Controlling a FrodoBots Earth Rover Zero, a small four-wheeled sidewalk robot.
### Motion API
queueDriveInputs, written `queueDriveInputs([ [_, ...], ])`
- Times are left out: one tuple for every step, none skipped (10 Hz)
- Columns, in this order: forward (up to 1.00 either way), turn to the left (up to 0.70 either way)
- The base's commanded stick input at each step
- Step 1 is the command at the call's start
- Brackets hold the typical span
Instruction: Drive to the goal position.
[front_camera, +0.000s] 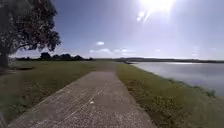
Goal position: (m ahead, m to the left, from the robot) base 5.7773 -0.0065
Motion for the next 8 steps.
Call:
queueDriveInputs([
  [0.00, 0.45],
  [0.00, 0.45],
  [0.00, 0.45],
  [0.00, 0.45],
  [0.00, 0.45],
  [0.00, 0.45],
  [0.00, 0.45],
  [0.00, 0.45],
])
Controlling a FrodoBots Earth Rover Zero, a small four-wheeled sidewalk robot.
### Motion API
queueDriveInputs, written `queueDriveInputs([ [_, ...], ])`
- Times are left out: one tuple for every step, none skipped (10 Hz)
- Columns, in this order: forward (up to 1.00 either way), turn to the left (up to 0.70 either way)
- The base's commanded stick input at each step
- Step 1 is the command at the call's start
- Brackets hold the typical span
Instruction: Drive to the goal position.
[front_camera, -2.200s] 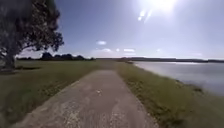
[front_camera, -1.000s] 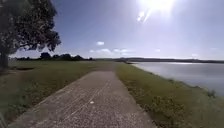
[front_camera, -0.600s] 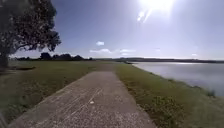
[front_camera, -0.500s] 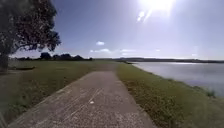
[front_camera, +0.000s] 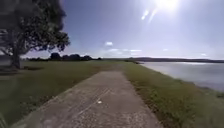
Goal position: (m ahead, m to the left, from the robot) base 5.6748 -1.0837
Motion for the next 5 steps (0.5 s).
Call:
queueDriveInputs([
  [0.00, 0.45],
  [0.00, 0.45],
  [0.00, 0.45],
  [0.00, 0.45],
  [0.00, 0.00],
])
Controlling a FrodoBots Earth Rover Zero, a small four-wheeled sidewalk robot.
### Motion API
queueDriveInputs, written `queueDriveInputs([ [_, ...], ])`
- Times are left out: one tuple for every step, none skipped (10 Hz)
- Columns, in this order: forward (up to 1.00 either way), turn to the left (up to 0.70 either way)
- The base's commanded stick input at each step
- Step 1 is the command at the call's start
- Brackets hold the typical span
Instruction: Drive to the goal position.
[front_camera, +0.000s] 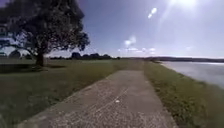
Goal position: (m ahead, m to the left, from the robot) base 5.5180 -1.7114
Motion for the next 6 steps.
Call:
queueDriveInputs([
  [0.00, -0.01],
  [0.00, -0.31],
  [0.00, -0.45],
  [0.00, -0.45],
  [0.00, -0.45],
  [0.00, -0.45],
])
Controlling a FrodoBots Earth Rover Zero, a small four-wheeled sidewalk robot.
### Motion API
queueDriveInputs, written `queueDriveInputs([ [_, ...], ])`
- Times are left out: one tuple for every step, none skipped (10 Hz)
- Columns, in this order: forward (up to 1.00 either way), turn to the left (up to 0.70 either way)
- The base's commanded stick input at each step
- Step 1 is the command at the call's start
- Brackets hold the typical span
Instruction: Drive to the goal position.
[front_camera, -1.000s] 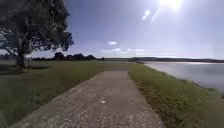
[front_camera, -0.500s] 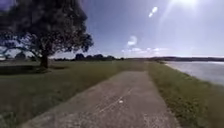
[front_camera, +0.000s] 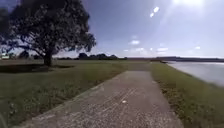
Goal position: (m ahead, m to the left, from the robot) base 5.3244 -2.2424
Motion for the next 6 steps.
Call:
queueDriveInputs([
  [0.00, -0.45],
  [0.00, -0.45],
  [0.00, -0.45],
  [0.00, -0.45],
  [0.00, -0.45],
  [0.00, -0.45],
])
